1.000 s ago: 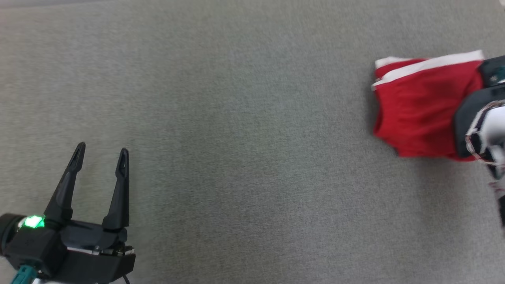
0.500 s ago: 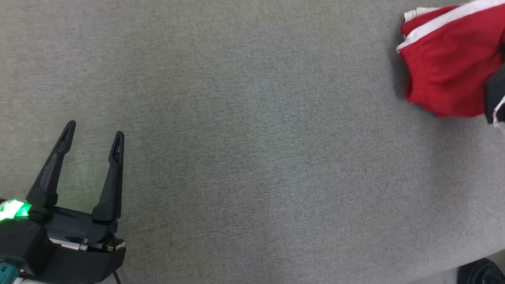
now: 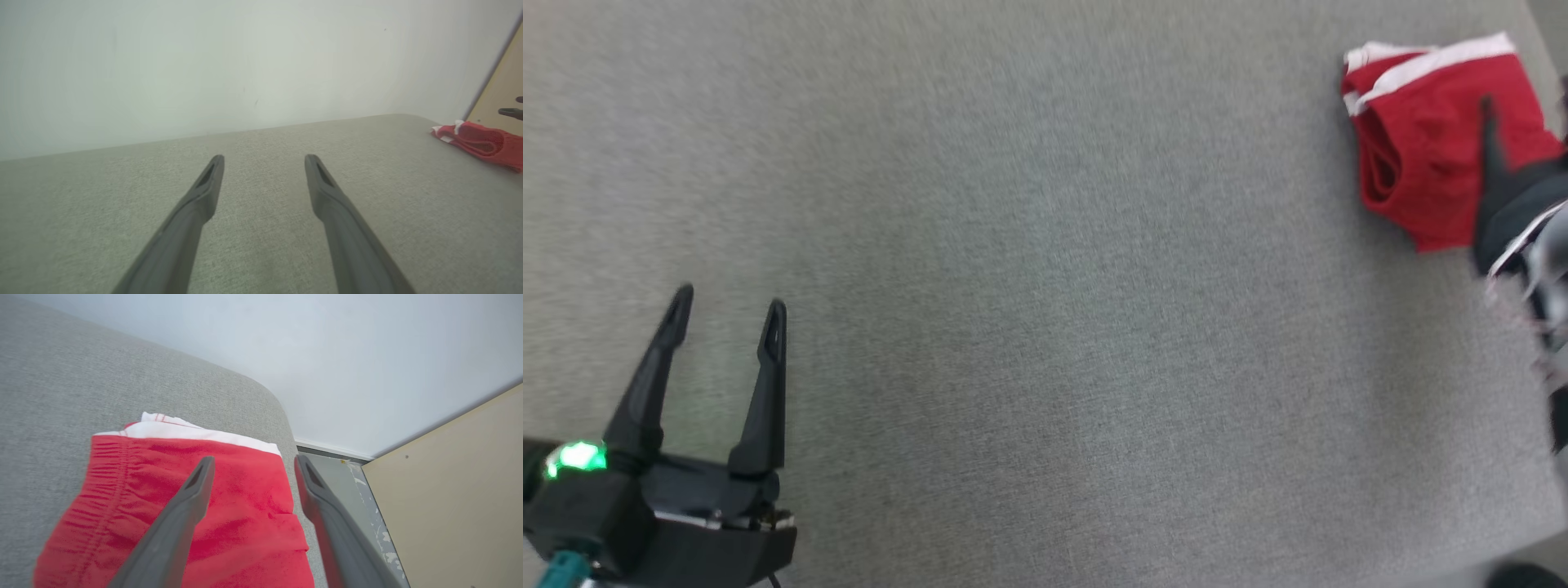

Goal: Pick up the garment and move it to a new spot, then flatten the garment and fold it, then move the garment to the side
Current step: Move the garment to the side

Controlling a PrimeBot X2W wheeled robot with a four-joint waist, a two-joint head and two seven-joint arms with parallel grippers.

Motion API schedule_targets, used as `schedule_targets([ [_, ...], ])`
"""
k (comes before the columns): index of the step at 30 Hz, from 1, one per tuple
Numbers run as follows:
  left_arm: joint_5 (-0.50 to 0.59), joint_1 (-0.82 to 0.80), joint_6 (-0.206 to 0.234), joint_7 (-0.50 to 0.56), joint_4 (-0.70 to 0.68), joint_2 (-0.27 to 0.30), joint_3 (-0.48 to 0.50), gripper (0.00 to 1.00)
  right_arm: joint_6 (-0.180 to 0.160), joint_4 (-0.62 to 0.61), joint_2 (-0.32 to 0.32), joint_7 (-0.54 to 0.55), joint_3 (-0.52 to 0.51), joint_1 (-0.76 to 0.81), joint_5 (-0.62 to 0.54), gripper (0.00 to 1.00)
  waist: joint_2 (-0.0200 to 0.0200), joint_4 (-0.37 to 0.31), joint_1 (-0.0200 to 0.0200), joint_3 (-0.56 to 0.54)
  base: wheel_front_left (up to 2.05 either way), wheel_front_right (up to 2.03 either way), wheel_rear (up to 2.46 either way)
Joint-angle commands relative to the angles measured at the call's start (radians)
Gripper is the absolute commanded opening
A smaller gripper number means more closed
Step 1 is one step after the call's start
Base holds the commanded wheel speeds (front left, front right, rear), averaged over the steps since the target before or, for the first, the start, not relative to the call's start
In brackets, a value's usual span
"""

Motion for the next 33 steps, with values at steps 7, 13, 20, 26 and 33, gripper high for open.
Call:
schedule_targets([
  [7, -0.019, 0.073, 0.028, -0.075, 0.139, -0.055, -0.008, 1.00, -0.003, -0.128, 0.042, -0.081, 0.005, 0.205, 0.195, 1.00, -0.0001, 0.119, 0.0000, -0.219, 0.00, 0.00, 0.00],
  [13, -0.046, 0.143, 0.046, -0.109, 0.268, -0.111, -0.003, 1.00, -0.003, -0.284, 0.146, -0.118, -0.047, 0.437, 0.398, 1.00, -0.0001, 0.191, 0.0000, -0.395, 0.00, 0.00, 0.00],
  [20, -0.083, 0.213, 0.065, -0.120, 0.348, -0.147, 0.043, 1.00, -0.003, -0.419, 0.255, -0.133, -0.058, 0.665, 0.417, 1.00, -0.0001, 0.237, 0.0000, -0.523, 0.00, 0.00, 0.00],
  [26, -0.086, 0.258, 0.058, -0.123, 0.358, -0.157, 0.093, 1.00, -0.003, -0.448, 0.323, -0.133, 0.007, 0.783, 0.384, 1.00, -0.0001, 0.256, 0.0000, -0.568, 0.00, 0.00, 0.00],
  [33, -0.060, 0.289, 0.036, -0.122, 0.383, -0.152, 0.097, 1.00, -0.003, -0.415, 0.347, -0.128, 0.035, 0.800, 0.346, 1.00, -0.0001, 0.255, 0.0000, -0.576, 0.00, 0.00, 0.00],
])
